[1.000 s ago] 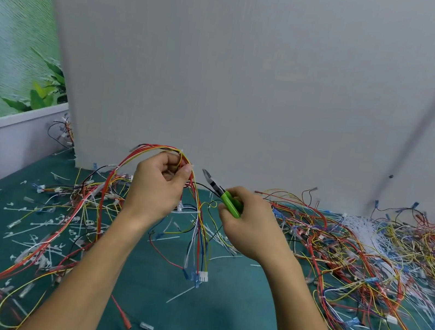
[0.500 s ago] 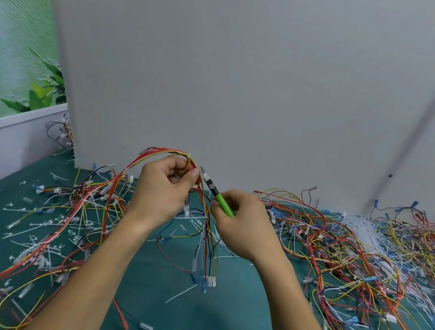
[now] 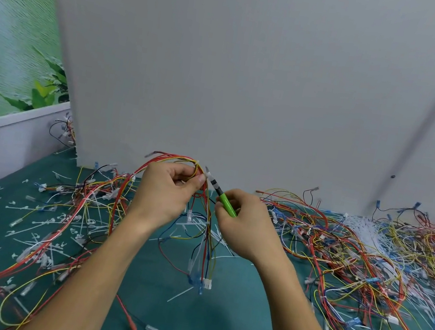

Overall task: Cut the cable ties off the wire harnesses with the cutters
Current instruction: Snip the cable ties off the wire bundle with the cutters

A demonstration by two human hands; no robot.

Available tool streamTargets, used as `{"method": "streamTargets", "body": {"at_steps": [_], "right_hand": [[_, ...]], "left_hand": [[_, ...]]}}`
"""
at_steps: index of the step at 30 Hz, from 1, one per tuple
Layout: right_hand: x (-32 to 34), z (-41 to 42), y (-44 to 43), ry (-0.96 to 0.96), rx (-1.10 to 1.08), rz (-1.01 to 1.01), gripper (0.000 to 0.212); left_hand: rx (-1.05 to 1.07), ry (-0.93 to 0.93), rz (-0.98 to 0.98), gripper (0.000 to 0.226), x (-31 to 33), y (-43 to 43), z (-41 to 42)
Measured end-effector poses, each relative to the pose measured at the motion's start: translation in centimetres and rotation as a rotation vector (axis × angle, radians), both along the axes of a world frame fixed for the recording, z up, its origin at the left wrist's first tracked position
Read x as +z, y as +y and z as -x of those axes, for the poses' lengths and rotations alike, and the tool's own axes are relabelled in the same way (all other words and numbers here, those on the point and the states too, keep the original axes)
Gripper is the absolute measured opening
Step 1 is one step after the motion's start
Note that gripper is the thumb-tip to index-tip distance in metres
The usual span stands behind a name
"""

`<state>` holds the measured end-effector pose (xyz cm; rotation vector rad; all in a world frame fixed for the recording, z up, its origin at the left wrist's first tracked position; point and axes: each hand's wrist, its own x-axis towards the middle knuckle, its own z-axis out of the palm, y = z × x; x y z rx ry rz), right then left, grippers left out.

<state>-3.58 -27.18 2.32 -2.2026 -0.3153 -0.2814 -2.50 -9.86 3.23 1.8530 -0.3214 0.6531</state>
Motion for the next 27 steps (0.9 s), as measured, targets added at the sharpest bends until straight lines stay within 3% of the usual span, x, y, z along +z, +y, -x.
{"method": "streamTargets", "body": {"at_steps": [11,27], "right_hand": [[0.03,-0.06,-0.09,0.032,-0.020,0.015,0.023],[-0.31,0.29,0.49,-0.019,-0.029,0.093,0.016]], "left_hand": [[-0.074,0.039,0.000,0.013,0.15,-0.14,0.24],[-0.051,0.088,-0.018,0.023,-0.35,-0.20,-0.11]]}}
